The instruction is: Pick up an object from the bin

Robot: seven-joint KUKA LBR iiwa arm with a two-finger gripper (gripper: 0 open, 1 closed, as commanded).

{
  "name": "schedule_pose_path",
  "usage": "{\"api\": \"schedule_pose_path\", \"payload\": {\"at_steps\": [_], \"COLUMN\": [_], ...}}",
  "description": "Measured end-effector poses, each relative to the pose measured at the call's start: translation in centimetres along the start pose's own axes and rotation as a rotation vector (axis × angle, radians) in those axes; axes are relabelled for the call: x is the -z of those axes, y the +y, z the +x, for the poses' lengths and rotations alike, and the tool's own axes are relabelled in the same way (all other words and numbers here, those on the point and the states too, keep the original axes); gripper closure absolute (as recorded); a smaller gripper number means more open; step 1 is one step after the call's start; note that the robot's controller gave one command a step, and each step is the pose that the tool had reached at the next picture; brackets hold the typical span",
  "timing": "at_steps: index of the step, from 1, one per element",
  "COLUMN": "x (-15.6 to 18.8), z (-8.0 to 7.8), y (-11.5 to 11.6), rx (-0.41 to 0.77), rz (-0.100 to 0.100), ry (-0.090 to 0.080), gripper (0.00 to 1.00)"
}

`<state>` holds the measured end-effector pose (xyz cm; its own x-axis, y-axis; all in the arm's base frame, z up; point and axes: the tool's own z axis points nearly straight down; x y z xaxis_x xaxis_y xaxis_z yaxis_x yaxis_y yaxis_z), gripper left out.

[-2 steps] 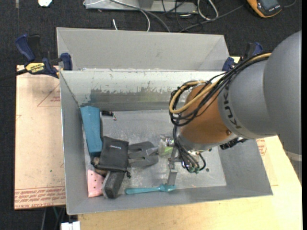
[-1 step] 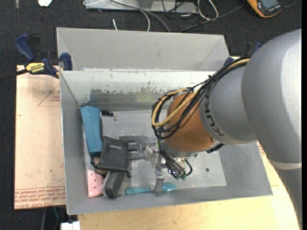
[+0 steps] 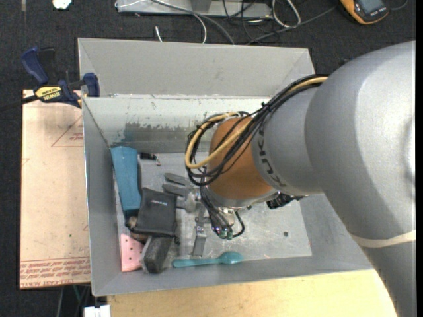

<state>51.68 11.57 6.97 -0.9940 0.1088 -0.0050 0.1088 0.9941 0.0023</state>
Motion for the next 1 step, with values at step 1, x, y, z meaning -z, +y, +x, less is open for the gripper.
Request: {"api": "schedule_pose_path", "payload": {"at_steps": [1], "x": [0.13], "z": [2.50], "y": [4.89], "rx": [0.124], "rz": [0.000], "ry": [0.000], "gripper": [0.00]}}
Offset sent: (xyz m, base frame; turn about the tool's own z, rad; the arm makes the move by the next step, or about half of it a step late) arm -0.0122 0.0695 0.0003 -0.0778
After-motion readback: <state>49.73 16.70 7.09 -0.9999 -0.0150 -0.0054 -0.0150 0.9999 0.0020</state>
